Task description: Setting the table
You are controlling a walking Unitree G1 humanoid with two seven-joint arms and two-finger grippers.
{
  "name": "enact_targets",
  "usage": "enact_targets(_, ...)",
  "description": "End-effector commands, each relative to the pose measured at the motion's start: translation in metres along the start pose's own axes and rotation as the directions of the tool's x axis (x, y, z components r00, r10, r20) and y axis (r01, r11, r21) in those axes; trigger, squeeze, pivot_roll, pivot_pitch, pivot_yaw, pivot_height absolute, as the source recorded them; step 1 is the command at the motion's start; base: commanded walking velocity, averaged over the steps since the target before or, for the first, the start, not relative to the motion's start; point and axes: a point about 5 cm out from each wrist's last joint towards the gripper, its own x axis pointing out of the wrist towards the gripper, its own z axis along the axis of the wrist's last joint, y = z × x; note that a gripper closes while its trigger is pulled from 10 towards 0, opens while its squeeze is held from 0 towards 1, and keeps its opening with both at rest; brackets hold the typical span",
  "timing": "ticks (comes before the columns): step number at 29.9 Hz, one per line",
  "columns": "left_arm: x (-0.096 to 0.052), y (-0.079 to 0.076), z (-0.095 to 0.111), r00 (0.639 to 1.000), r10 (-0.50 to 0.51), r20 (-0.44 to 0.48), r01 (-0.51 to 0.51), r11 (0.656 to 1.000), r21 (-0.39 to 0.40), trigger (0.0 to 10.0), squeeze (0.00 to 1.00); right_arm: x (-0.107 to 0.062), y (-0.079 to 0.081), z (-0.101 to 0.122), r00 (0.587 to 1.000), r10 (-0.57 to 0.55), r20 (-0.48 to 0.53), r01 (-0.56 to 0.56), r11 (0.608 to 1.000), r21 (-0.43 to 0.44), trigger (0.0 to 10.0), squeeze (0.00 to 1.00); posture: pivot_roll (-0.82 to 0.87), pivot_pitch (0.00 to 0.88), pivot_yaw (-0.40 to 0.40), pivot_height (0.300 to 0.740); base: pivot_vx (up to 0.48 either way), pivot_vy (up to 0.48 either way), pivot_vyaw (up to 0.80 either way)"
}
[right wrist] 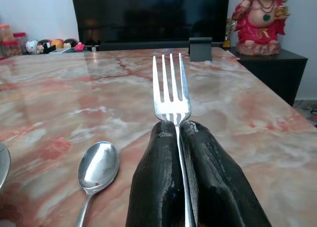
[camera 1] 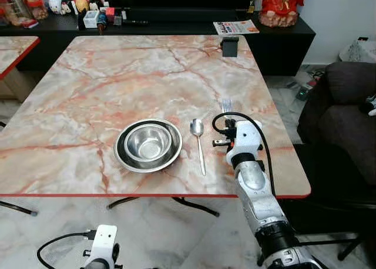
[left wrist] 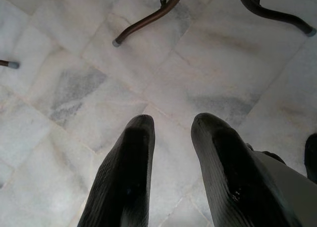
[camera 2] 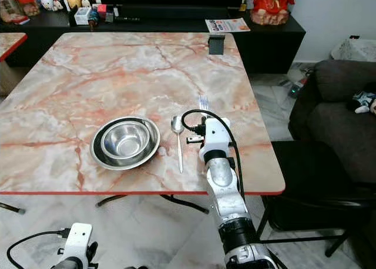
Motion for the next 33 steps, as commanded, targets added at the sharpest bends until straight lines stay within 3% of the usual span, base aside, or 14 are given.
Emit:
enact_targets(1, -0.003, 0.004, -0.008, 0.999, -0.002, -0.034, 0.002, 1.0, 0.013, 10.0, 0.0, 0.004, -0.002, -0.001, 1.0, -0.012, -0.02, 0.012, 1.0, -0.004, 10.0, 0.0, 0.01, 0.132, 0.028, 0.74, 0.0, 0.0, 0.0)
enact_targets(9, -0.003, 0.006, -0.01, 0.999, -0.008, -0.04, 0.009, 1.0, 0.028, 10.0, 0.0, 0.009, 0.0, -0.012, 0.995, -0.005, -0.101, 0.001, 0.999, -0.042, 10.0, 0.0, 0.02, 0.117, 0.033, 0.74, 0.0, 0.0, 0.0)
enact_targets(12, -0.003, 0.007, -0.009, 0.999, -0.005, -0.039, 0.006, 1.0, 0.029, 10.0, 0.0, 0.014, 0.001, -0.013, 0.989, -0.019, -0.149, 0.019, 1.0, 0.002, 10.0, 0.0, 0.03, 0.111, 0.033, 0.74, 0.0, 0.0, 0.0)
enact_targets(24, -0.003, 0.009, -0.01, 0.999, 0.0, -0.045, 0.001, 1.0, 0.031, 10.0, 0.0, 0.027, 0.012, -0.004, 0.985, 0.025, -0.169, -0.022, 0.999, 0.025, 10.0, 0.0, 0.04, 0.108, 0.03, 0.74, 0.0, 0.0, 0.0)
enact_targets(33, -0.004, 0.007, -0.013, 0.998, -0.001, -0.06, 0.003, 1.0, 0.023, 10.0, 0.0, 0.031, 0.007, -0.01, 0.969, -0.002, -0.248, 0.0, 1.0, -0.007, 10.0, 0.0, 0.05, 0.116, 0.021, 0.74, 0.0, 0.0, 0.0)
